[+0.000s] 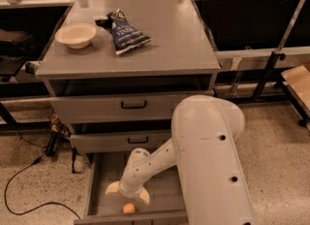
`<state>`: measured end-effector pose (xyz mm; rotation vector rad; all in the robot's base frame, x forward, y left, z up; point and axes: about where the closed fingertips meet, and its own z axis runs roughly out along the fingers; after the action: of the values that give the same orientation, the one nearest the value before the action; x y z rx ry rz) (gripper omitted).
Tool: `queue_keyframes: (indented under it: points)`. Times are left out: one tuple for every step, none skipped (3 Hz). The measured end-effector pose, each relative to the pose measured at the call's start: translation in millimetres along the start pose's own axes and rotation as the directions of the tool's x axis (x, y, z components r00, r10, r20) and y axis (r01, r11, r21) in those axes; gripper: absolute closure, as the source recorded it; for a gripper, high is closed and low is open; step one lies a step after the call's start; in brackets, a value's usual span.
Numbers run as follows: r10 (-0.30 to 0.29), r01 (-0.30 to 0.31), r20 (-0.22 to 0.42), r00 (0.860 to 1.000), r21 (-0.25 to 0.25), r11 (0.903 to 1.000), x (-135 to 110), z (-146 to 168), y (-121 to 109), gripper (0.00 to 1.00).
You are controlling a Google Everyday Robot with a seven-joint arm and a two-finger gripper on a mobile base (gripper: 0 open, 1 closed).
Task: Pick orange from bottom drawer and place on counter
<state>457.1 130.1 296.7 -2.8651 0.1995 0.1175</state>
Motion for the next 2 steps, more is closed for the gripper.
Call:
queue_keyframes:
  points:
    - [0.01,-0.01,-0.001,1.0,-0.009,0.9999,2.0,0.0,3.1,0.0]
    - [0.045,-0.045,-0.006,0.999,-0.044,0.998,9.3,-0.3,14.7,0.0]
